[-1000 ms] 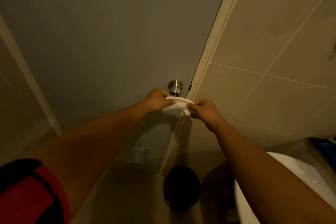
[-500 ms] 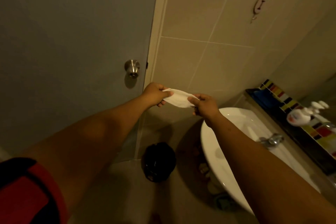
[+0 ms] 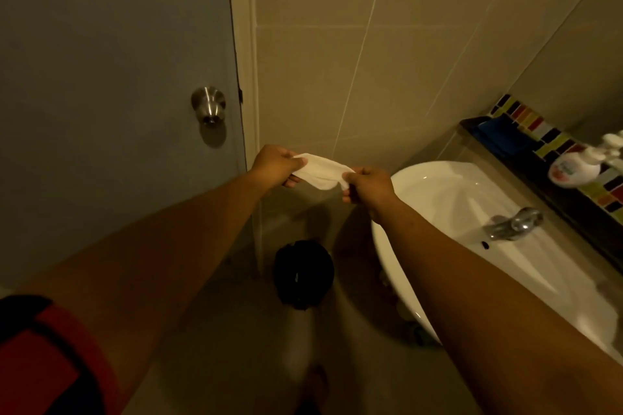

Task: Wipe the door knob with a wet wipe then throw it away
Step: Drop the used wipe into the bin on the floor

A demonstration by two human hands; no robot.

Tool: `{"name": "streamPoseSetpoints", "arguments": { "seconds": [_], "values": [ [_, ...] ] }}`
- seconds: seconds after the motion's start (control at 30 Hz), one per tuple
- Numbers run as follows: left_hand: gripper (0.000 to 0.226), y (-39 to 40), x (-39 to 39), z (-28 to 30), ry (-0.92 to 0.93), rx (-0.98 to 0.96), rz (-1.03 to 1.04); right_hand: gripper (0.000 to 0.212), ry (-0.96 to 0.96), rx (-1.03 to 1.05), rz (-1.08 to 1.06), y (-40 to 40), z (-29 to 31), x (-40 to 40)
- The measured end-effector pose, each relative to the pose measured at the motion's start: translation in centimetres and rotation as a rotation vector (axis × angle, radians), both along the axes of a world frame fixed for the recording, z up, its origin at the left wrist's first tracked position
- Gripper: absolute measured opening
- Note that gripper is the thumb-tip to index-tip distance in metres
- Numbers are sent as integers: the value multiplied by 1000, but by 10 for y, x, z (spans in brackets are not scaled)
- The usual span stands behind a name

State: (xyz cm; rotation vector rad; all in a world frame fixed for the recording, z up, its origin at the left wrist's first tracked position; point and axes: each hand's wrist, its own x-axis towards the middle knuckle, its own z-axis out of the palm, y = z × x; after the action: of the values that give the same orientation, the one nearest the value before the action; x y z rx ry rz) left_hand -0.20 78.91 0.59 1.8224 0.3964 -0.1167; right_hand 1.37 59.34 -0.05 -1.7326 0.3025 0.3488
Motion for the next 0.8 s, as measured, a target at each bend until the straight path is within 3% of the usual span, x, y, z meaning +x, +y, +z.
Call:
{"name": "streamPoseSetpoints", "arguments": {
  "seconds": [0.23, 0.53, 0.8],
  "values": [
    [40, -2, 34, -109, 290, 136, 81, 18, 214, -136, 79, 6, -101, 34],
    [34, -25, 50, -288, 527, 75, 119, 27, 362, -287, 92, 17, -282, 58],
    [35, -46, 56, -416, 707, -31, 110, 34, 587, -178, -42, 21, -408, 66]
  ]
}}
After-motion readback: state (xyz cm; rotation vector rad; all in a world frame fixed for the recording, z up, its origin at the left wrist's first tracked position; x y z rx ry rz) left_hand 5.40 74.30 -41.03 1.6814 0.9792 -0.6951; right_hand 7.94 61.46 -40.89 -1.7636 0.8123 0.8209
